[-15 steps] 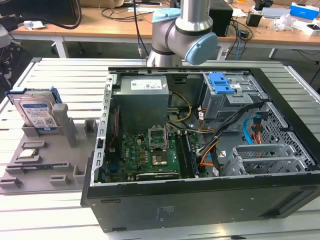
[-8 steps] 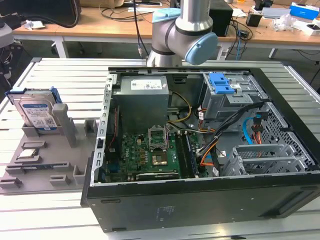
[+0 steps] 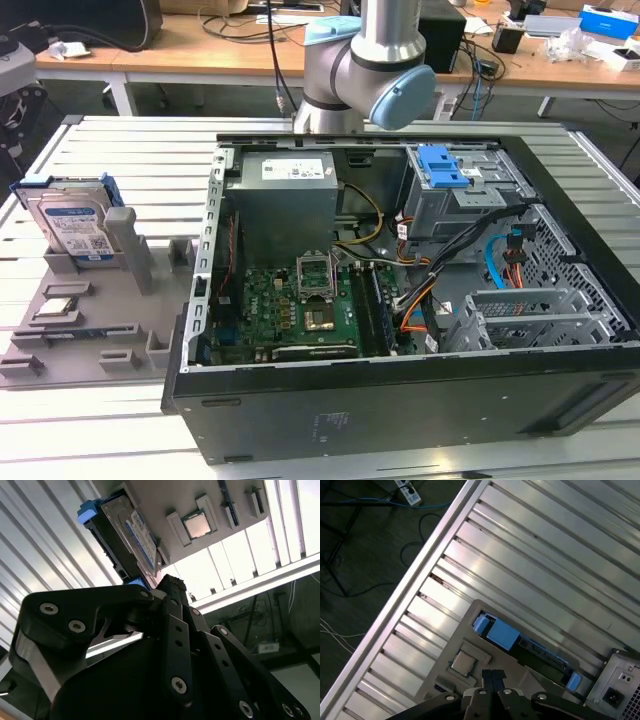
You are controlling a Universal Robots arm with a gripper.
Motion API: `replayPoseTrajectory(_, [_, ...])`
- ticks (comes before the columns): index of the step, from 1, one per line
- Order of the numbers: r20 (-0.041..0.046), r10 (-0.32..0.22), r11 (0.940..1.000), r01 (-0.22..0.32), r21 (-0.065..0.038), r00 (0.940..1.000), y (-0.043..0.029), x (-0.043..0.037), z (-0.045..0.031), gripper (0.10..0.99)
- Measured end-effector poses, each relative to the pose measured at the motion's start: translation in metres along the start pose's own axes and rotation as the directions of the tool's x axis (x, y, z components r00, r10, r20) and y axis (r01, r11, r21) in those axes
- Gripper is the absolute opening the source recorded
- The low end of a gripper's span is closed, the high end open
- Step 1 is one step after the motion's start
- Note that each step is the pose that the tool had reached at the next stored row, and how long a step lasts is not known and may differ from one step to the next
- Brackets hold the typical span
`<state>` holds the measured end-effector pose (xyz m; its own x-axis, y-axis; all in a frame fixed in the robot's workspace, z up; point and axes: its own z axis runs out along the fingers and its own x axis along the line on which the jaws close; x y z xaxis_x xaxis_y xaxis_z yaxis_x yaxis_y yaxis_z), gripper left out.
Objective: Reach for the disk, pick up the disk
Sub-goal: 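Pick up the disk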
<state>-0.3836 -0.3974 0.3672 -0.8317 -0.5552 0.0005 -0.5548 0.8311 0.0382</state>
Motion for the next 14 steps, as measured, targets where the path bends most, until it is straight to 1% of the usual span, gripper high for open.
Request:
replayPoseTrajectory(1, [-0.0004,-0.009,1.0000,0.009,0.000,1.0000,0.0000,0.0000,0.0000,0.106])
replayPoseTrajectory(3, [-0.0018,-0.045,0.9990,0.045,0.000,0.9990,0.0000,0.0000,0.0000,0.106])
replayPoseTrajectory(6, [-0.0029,-0.077,0.9970,0.077,0.000,0.9970,0.0000,0.0000,0.0000,0.106])
replayPoseTrajectory(8, [-0.0040,-0.105,0.9944,0.105,0.000,0.9944,0.0000,0.0000,0.0000,0.106])
replayPoseTrajectory(11, [-0.0050,-0.130,0.9915,0.130,0.000,0.9915,0.0000,0.0000,0.0000,0.106])
replayPoseTrajectory(14, [-0.0061,-0.159,0.9873,0.159,0.000,0.9873,0.0000,0.0000,0.0000,0.106])
